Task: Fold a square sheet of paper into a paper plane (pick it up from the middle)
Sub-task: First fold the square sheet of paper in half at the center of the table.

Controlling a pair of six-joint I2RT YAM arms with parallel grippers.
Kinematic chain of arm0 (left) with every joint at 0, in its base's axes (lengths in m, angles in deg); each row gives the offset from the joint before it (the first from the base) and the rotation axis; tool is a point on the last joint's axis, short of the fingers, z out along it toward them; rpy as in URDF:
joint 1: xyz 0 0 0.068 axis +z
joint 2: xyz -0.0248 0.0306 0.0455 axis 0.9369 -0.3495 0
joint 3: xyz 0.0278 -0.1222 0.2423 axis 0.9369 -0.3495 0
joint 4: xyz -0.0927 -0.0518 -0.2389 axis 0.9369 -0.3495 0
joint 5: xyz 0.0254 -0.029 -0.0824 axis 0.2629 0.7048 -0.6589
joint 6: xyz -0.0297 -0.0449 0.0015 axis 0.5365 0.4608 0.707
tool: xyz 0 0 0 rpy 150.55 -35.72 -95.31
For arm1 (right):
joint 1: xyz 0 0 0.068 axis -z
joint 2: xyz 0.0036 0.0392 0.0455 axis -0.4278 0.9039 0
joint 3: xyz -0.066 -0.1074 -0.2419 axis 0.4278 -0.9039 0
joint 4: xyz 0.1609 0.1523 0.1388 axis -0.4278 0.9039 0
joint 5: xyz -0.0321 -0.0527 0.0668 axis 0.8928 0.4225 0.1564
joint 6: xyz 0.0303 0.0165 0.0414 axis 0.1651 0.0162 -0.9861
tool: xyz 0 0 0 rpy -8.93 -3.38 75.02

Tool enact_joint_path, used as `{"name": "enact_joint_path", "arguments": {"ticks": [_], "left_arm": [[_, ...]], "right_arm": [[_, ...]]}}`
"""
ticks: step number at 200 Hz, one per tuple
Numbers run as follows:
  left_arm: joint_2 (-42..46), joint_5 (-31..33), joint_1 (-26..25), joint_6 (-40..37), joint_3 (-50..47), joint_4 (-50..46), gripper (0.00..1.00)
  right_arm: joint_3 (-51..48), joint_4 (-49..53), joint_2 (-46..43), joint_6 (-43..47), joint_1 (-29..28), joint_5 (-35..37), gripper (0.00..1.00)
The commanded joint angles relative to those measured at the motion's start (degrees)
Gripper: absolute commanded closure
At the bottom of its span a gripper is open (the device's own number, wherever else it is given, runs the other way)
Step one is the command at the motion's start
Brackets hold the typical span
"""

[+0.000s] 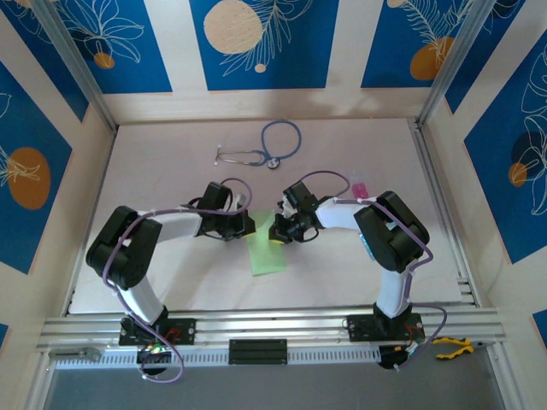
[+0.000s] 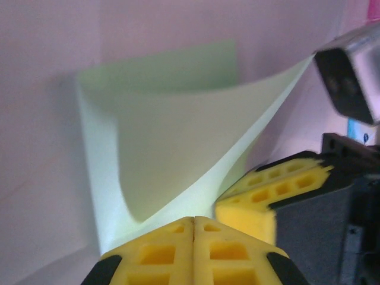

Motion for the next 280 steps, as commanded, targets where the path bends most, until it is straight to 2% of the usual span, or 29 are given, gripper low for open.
{"name": "enact_joint_path", "arguments": {"ticks": [1, 50, 83, 139, 223, 280], "left_arm": [[-2.66, 1.58, 0.83, -3.06, 2.63, -5.93, 0.97], [-6.74, 4.1, 2.11, -7.64, 2.97, -8.73, 0.99], [-6.41, 0.96, 3.67, -6.26, 2.27, -6.95, 0.98], [-6.75, -3.36, 4.25, -7.08, 8.82, -9.21, 0.96], [-12.61, 0.45, 6.73, -9.98, 11.39, -12.14, 0.98], [-11.82, 3.74, 9.07, -5.34, 11.2, -9.37, 0.98]], "right_arm": [[-2.46, 11.05, 3.25, 0.76, -0.48, 6.23, 1.0], [-2.44, 11.3, 2.93, 0.72, -0.54, 6.27, 1.0], [-2.97, 11.13, 2.72, 0.63, -0.55, 6.41, 1.0], [-2.9, 11.14, 3.01, 0.85, -0.51, 6.49, 1.0], [-2.99, 11.31, 3.09, 0.94, -0.49, 6.45, 1.0], [-3.08, 11.22, 3.35, 0.89, -0.44, 6.45, 1.0]]}}
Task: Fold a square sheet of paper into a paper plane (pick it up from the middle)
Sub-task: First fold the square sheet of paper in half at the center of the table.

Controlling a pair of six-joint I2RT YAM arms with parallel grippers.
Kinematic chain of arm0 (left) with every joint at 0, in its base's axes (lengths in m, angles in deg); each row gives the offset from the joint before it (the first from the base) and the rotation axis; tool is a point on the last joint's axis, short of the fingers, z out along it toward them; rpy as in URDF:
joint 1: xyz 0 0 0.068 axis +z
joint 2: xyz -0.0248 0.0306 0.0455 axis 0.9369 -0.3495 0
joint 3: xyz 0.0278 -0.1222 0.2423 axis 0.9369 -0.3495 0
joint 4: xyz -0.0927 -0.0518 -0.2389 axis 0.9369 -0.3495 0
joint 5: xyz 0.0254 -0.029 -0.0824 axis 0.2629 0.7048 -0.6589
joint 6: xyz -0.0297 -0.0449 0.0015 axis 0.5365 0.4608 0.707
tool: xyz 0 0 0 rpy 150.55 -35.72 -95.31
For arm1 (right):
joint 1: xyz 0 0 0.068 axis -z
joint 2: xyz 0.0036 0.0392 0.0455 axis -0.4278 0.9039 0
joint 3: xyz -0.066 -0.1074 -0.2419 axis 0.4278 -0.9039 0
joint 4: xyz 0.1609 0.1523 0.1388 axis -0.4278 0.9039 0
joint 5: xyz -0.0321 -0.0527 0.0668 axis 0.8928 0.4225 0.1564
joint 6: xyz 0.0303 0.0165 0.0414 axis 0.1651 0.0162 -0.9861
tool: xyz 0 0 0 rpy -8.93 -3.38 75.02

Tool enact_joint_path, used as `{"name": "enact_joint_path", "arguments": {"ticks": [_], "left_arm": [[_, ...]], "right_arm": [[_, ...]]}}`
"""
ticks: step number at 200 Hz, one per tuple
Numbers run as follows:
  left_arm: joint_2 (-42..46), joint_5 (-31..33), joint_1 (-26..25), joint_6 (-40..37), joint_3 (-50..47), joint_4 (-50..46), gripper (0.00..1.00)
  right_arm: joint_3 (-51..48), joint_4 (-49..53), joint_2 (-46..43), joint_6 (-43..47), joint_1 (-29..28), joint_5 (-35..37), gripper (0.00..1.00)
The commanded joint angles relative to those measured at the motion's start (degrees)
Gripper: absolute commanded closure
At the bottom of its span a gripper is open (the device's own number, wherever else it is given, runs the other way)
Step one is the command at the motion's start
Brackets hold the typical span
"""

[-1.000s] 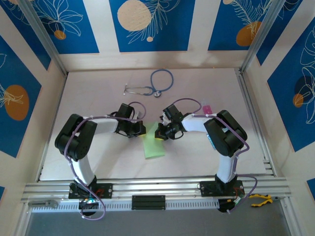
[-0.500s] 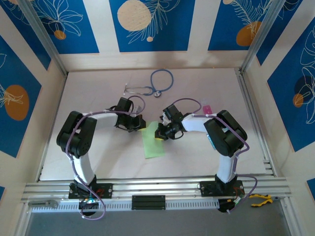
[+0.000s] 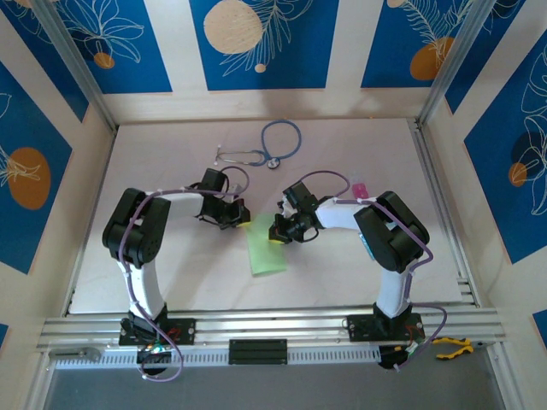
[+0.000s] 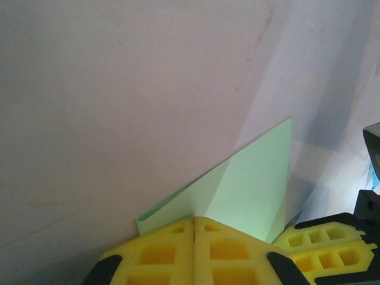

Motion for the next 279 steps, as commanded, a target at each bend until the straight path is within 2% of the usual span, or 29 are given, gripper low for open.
{"name": "enact_joint_path", "arguments": {"ticks": [1, 82, 170, 279], "left_arm": [[-1.05, 6.32, 2.61, 1.62, 0.1, -0.21, 0.98], [-2.22, 10.99, 3.42, 7.46, 2.02, -0.6, 0.98], [-3.33, 9.74, 4.26, 12.47, 1.87, 4.68, 0.98], [-2.68, 13.12, 4.52, 12.31, 6.02, -0.76, 0.96]], "right_arm": [[-3.08, 11.18, 3.36, 0.89, -0.41, 6.3, 1.0], [-3.34, 11.28, 2.81, 0.89, -0.34, 6.19, 1.0], [-3.51, 11.18, 2.76, 1.08, -0.33, 6.01, 1.0], [-3.7, 10.94, 2.39, 1.4, -0.33, 5.92, 1.0]]}}
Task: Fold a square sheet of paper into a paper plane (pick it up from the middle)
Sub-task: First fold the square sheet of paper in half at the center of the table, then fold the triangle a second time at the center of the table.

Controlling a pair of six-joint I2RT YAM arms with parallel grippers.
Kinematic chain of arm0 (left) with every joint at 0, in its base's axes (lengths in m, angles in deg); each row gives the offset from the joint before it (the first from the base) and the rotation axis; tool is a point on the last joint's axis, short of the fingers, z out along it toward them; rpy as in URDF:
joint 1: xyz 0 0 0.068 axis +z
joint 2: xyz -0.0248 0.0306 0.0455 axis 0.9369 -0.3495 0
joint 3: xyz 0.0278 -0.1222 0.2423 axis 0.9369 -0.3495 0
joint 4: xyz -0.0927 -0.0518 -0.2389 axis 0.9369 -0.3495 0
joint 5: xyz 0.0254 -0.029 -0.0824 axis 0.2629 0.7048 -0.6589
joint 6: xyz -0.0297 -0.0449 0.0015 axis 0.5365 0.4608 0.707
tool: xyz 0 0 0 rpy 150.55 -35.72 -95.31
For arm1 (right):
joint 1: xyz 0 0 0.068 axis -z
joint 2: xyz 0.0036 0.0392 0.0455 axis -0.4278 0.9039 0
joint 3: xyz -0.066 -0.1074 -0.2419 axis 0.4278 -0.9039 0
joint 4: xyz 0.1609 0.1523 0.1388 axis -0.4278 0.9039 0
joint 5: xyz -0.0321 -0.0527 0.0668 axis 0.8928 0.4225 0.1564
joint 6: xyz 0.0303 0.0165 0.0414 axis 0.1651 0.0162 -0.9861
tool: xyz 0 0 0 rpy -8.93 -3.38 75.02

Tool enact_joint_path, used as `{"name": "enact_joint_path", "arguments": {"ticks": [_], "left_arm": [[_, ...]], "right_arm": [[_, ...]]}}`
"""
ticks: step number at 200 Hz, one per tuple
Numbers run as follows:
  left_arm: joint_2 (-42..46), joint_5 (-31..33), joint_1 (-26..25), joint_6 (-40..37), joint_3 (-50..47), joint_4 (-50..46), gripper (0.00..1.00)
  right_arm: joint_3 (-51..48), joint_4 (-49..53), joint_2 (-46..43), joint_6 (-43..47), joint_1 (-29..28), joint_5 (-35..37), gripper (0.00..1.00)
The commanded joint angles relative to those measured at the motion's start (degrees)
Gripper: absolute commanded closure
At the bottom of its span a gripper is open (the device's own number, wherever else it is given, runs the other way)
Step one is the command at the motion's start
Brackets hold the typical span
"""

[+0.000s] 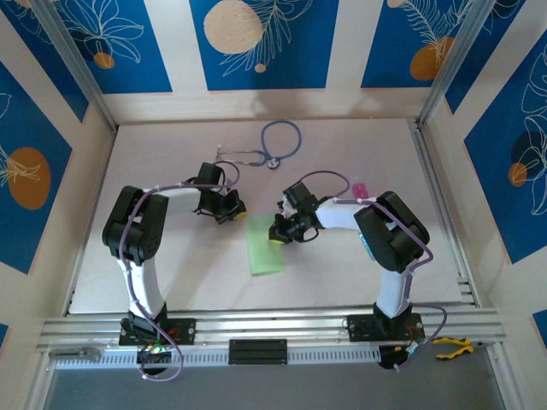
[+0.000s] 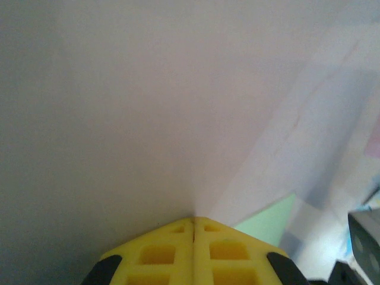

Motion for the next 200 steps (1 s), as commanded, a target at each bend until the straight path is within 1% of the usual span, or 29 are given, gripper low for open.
{"name": "enact_joint_path", "arguments": {"ticks": [1, 26, 60, 82, 99, 107, 126, 140, 159, 172, 185, 200], "left_arm": [[-1.33, 7.09, 2.37, 0.74, 2.42, -0.76, 0.96], [2.31, 5.17, 2.24, 2.4, 0.48, 2.13, 0.95], [9.35, 2.32, 1.57, 1.78, -2.55, 3.16, 0.93], [13.97, -0.2, 0.13, 1.17, -6.33, 4.26, 0.92], [16.82, -0.7, -1.84, 0.41, -9.18, 4.16, 0.91], [17.9, -0.64, -2.76, 0.34, -10.32, 4.03, 0.91], [20.12, 0.27, -5.12, 0.68, -13.13, 4.2, 0.91], [21.18, 0.76, -6.72, 1.14, -14.87, 4.98, 0.91], [21.21, 1.28, -8.72, 1.57, -15.99, 6.06, 0.9], [20.13, 1.17, -9.68, 1.71, -15.78, 6.65, 0.9], [18.75, 0.67, -10.38, 2.16, -15.41, 7.81, 0.9], [17.12, -0.05, -10.81, 3.13, -14.58, 9.25, 0.9]], "right_arm": [[-3.56, 11.19, 2.42, 1.17, -0.29, 5.94, 1.0], [-3.47, 11.25, 2.11, 1.66, -0.25, 5.97, 1.0], [-3.65, 10.48, 0.44, 3.83, -0.6, 4.45, 1.0], [-3.73, 10.63, -2.22, 4.53, -0.68, 3.76, 1.0], [-4.38, 6.98, -4.99, 3.07, -0.6, 0.71, 1.0], [-4.4, 5.15, -6.04, 2.28, -0.51, -0.54, 0.98], [-3.49, 2.7, -9.48, 1.53, -0.43, -1.92, 0.89], [-3.25, 3.3, -13.14, 1.2, -0.14, 0.22, 0.84], [-4.44, 6.15, -17.48, -0.37, 1.09, 4.69, 0.82], [-7.2, 6.08, -20.6, -2.11, 2.64, 4.83, 0.82], [-11.7, 2.93, -24.34, -4.33, 3.99, 2.34, 0.73], [-16.0, 0.39, -27.91, -6.56, 4.49, 0.93, 0.67]]}}
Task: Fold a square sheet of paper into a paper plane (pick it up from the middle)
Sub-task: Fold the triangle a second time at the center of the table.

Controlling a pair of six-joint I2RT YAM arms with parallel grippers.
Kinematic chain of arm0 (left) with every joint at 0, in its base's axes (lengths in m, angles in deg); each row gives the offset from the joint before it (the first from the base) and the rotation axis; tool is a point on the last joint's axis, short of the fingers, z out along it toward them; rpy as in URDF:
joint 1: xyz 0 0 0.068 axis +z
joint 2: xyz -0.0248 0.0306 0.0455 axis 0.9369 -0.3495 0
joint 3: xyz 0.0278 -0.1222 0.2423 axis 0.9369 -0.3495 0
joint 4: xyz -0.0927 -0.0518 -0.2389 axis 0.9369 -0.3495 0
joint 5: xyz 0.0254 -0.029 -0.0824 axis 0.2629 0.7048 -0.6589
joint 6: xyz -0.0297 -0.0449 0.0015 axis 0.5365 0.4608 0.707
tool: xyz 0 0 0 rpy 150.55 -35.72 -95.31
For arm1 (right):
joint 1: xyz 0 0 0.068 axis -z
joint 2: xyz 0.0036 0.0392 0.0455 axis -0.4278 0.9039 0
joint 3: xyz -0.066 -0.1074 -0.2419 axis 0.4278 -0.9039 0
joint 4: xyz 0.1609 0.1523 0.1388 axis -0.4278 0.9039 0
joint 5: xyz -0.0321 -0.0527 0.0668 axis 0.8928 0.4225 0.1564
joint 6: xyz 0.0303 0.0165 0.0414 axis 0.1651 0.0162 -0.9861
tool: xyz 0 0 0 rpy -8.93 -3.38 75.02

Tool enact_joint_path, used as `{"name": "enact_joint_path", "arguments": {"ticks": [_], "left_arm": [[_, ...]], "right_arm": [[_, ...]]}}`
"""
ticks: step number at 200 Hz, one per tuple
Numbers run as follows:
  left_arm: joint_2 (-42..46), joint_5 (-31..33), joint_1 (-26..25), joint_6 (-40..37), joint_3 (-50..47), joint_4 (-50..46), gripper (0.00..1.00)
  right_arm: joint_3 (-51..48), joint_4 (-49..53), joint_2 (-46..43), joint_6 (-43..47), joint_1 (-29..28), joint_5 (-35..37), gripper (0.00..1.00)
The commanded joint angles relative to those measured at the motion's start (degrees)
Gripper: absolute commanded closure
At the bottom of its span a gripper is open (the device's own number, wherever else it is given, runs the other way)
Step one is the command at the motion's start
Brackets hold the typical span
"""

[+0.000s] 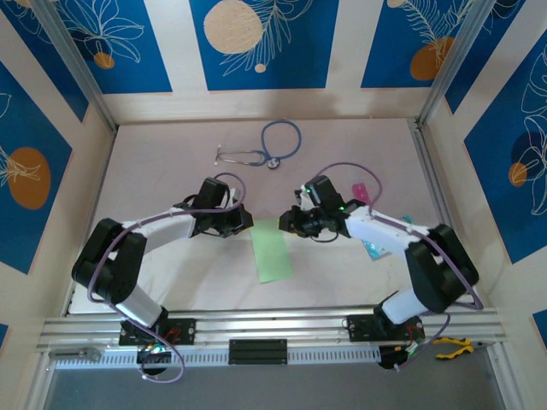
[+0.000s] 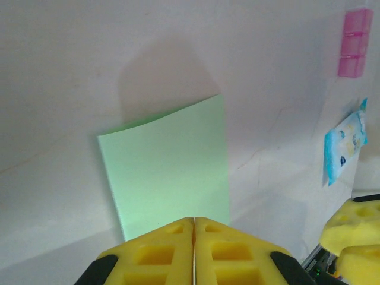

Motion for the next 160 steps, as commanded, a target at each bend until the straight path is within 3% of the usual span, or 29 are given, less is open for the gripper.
{"name": "enact_joint_path", "arguments": {"ticks": [1, 19, 58, 97, 160], "left_arm": [[-2.49, -1.22, -0.89, 1.6, 1.05, 3.11, 0.9], [-4.43, -0.99, -1.01, 2.1, 2.52, 3.54, 0.9], [-8.53, 0.24, -1.08, 1.6, 4.66, 2.92, 0.9], [-11.18, 1.98, -1.09, 0.9, 4.67, 2.07, 0.91], [-12.57, 2.69, -0.99, 1.12, -0.42, 5.47, 0.93]], "right_arm": [[-6.51, -1.0, -4.06, -4.46, 1.11, -1.71, 0.67], [-9.04, -0.61, -5.72, -6.9, 1.46, -2.96, 0.66], [-10.88, -1.43, -3.79, -7.97, 0.96, -6.23, 0.78], [-12.17, -1.97, -3.21, -10.01, -0.46, -5.69, 0.78], [-15.45, -3.44, -3.34, -12.05, -1.88, -6.71, 0.6]]}}
